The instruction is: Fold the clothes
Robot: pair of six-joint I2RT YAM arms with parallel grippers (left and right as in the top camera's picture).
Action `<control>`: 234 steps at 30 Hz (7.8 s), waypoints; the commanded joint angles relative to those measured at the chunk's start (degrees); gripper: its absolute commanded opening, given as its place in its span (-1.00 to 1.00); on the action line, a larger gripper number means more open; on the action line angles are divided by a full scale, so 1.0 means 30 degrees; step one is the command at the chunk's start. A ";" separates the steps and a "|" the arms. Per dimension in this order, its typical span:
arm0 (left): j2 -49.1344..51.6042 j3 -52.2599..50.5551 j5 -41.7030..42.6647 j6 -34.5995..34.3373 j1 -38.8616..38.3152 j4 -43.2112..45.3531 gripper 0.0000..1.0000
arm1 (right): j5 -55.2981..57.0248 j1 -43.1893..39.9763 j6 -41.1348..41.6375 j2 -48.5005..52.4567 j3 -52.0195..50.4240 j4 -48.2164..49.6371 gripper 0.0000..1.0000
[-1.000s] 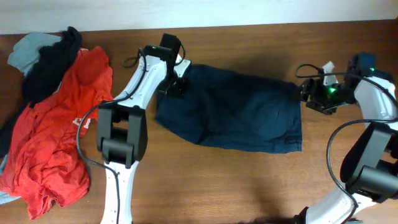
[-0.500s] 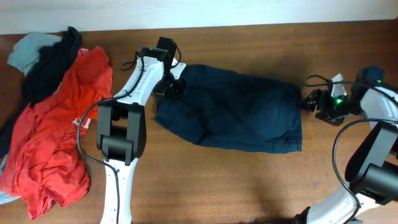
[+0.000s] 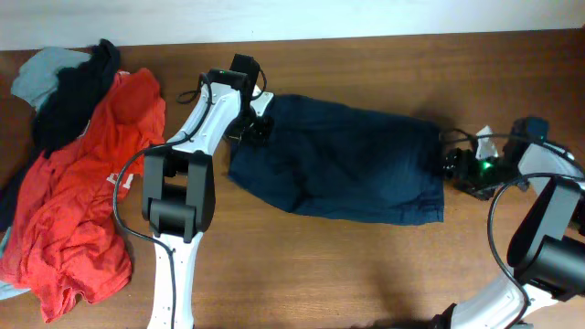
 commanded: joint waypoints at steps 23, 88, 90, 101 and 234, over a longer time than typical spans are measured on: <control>0.0852 0.0080 -0.0007 -0.0189 0.0073 0.0124 -0.99 | -0.3096 0.3432 0.1967 0.0204 -0.3162 0.4539 0.57; 0.0852 0.0080 0.0867 -0.0109 -0.0583 0.0051 -0.99 | 0.3891 1.7048 0.6411 0.0481 0.8400 -0.0117 -0.92; 0.0852 0.0080 0.0874 -0.0117 -0.0583 0.0051 -1.00 | 0.3861 1.7187 0.6637 0.0918 0.8400 0.0029 -0.92; 0.0845 0.0386 0.1377 -0.0095 -0.0386 -0.0517 -0.97 | 0.3067 1.7420 0.6841 0.1705 0.8400 0.0678 -0.92; 0.0845 1.8054 0.0102 -0.0852 0.6477 -0.7293 -0.85 | 0.8990 2.2542 0.9275 0.6426 1.2925 0.5799 0.09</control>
